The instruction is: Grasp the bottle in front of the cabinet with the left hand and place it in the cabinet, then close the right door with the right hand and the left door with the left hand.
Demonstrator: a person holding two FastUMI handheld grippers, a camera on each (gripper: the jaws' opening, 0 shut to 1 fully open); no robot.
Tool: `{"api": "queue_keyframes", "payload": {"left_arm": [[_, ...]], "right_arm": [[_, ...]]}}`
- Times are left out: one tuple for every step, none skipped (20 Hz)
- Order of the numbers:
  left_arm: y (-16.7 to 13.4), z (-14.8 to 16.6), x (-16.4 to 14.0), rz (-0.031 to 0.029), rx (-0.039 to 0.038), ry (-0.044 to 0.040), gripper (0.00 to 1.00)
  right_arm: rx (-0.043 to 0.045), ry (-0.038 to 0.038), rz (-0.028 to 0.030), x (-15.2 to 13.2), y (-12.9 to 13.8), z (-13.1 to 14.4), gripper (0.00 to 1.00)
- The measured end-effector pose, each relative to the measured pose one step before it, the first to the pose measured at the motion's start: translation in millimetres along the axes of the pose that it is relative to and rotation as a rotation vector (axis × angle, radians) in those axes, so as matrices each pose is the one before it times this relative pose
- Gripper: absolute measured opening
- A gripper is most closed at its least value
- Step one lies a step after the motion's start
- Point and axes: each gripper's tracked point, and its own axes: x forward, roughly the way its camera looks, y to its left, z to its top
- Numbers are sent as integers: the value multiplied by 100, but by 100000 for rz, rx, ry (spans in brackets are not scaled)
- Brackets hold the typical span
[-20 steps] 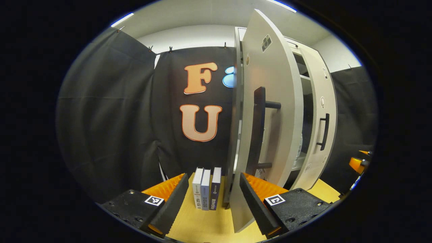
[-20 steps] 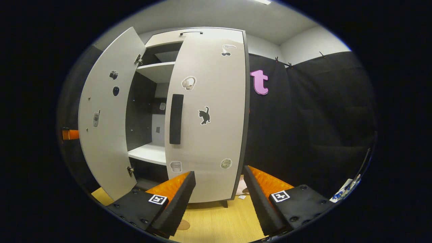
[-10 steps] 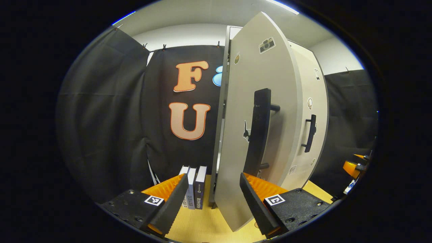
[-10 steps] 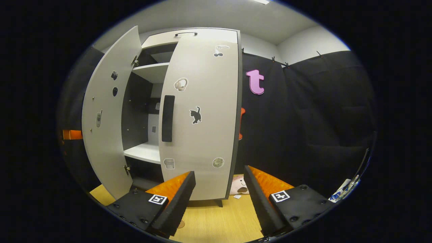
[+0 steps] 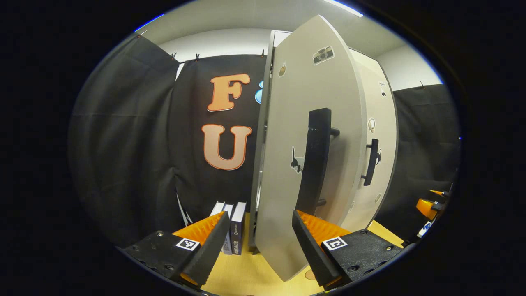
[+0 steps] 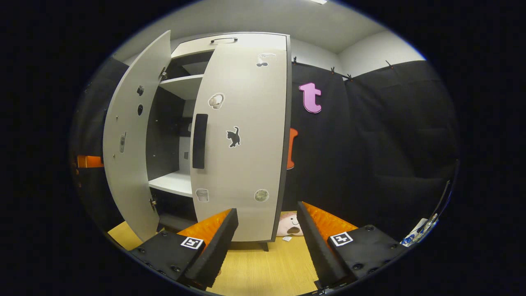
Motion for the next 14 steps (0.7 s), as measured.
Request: {"api": "queue_keyframes", "payload": {"left_arm": [[-270, 22, 349, 203, 216, -134, 90], [-456, 73, 231, -355, 415, -23, 90], [-624, 22, 371, -591, 186, 53, 90], [-573, -75, 315, -752, -110, 158, 90], [-617, -48, 262, -1027, -249, 227, 94], [-743, -65, 345, -1229, -423, 108, 91], [-781, -21, 426, -1372, -716, 29, 91], [-857, 4, 455, -1764, -945, 91, 91], [-940, -137, 539, -2237, -1218, 110, 94], [-1039, -193, 569, -2267, -1082, 473, 91], [-724, -133, 734, -1605, -491, 572, 94], [-511, -51, 529, -904, 232, 204, 92], [-511, 83, 688, -593, 687, 168, 94], [-295, -149, 602, -297, 755, 297, 94]], "right_arm": [[0, 98, -170, -72, -301, -75, 96], [126, 137, -343, 54, -368, -103, 96], [257, 171, -269, -54, -365, -118, 96], [323, 302, -388, -3, -425, -156, 96], [283, 443, -477, 46, -455, -156, 96], [248, 275, -474, 48, -386, -153, 96], [169, 208, -450, 110, -394, -136, 96], [34, 96, -378, -21, -419, -78, 96], [-53, -99, -627, 88, -389, 5, 96], [-64, -129, -714, 66, -493, 3, 96], [47, -45, -707, -25, -508, -36, 96], [217, 53, -662, 70, -415, -44, 96], [268, 144, -612, 33, -373, -82, 96], [202, 184, -583, 8, -387, -96, 96]]}}
